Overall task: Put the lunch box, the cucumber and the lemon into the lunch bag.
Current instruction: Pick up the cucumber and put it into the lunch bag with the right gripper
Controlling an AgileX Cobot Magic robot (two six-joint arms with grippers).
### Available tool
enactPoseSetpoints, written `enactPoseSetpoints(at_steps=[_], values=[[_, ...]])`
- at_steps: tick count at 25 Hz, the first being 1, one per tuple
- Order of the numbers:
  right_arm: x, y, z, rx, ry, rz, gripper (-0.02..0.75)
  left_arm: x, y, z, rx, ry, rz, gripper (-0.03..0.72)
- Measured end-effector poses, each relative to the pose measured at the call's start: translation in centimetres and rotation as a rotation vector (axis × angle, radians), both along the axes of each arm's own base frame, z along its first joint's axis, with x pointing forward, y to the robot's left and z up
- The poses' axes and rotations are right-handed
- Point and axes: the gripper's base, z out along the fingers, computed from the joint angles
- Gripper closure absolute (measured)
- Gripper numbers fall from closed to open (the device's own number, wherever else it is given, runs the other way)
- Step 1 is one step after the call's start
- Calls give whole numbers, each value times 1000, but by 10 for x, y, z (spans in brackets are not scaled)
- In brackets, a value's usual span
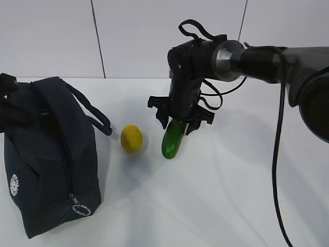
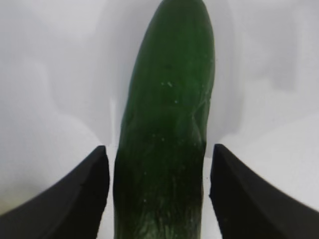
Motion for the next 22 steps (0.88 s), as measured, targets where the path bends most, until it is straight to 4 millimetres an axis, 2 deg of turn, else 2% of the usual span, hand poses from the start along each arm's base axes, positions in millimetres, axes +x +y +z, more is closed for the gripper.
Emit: enactPoseSetpoints(at_steps=[6,15,19,22], values=[[0,0,0,-2,0,7,332,0,0,0,0,0,0,684],[-1,0,2,-22,9,50,358,0,0,0,2,-2,0,684],[4,1,22,-39,0,110,358,0,0,0,2,-2,0,684],[7,3,46,-56,-21,186,360,0,0,0,2,-2,0,684]])
